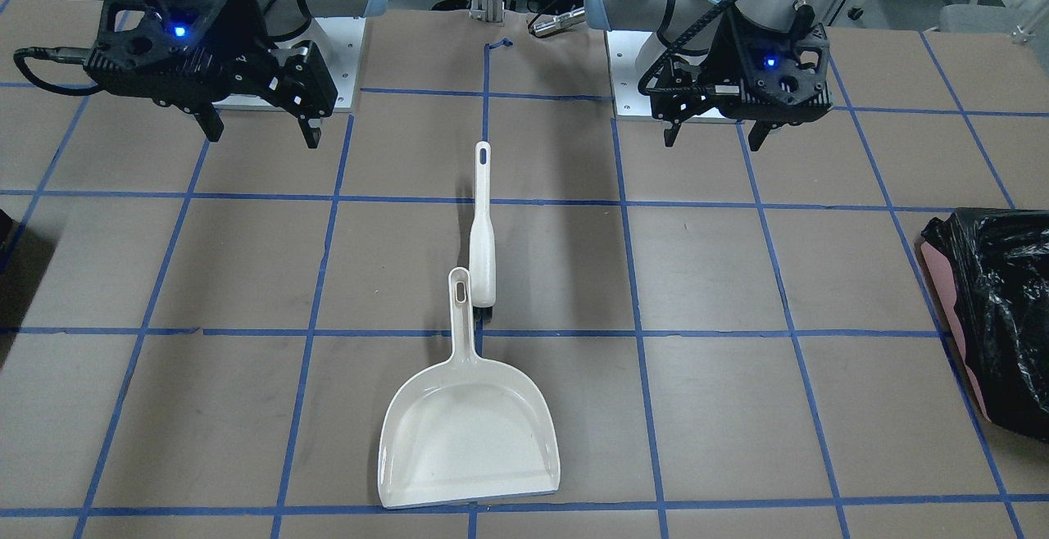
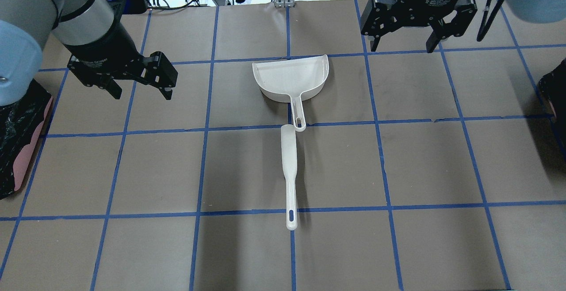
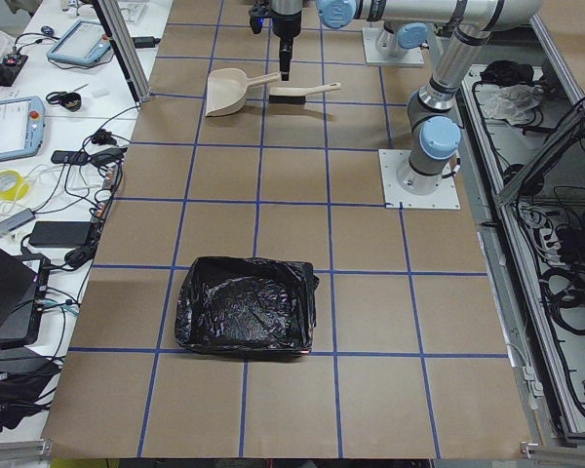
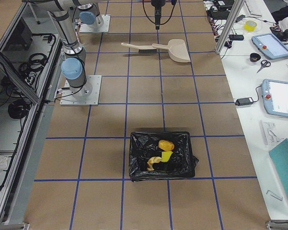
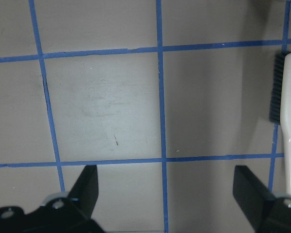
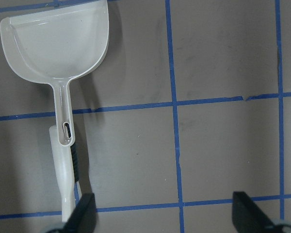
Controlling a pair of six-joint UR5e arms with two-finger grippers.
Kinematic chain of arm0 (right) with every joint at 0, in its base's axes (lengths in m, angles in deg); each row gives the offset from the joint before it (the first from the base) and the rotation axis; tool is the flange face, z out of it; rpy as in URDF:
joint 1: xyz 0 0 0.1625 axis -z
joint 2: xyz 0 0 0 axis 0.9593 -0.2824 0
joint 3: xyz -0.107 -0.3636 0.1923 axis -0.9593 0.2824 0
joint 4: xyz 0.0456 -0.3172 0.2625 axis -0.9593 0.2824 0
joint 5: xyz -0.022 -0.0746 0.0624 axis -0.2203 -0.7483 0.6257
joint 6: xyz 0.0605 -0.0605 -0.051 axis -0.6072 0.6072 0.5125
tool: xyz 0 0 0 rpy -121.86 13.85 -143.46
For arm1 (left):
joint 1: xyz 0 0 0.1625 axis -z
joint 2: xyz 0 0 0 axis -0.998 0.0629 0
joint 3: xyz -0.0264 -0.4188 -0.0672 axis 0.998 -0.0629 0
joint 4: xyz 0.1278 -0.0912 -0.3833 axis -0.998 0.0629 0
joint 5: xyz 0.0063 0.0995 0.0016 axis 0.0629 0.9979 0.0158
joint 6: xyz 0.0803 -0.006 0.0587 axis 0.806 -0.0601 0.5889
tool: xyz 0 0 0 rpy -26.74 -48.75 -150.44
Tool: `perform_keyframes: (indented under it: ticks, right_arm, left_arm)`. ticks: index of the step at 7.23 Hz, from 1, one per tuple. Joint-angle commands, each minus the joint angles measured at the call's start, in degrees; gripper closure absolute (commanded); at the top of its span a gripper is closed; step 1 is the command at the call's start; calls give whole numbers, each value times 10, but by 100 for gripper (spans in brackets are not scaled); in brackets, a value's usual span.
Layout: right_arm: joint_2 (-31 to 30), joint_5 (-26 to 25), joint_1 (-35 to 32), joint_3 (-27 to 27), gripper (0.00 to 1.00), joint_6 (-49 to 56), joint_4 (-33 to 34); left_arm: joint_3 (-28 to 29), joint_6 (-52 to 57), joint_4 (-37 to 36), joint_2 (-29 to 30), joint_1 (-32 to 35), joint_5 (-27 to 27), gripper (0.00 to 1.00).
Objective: Sweep and dump trash in nearest bin
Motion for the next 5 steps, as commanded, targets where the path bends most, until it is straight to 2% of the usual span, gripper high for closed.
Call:
perform_keyframes:
  ticks: [1,5]
  right_arm:
    - [0,0,0,0,0,0,0]
    - [0,1,0,0,0,0,0]
  left_arm:
    - [12,0,-1,0,-6,-3,0]
    - [7,-1,-1,0,-6,-2,0]
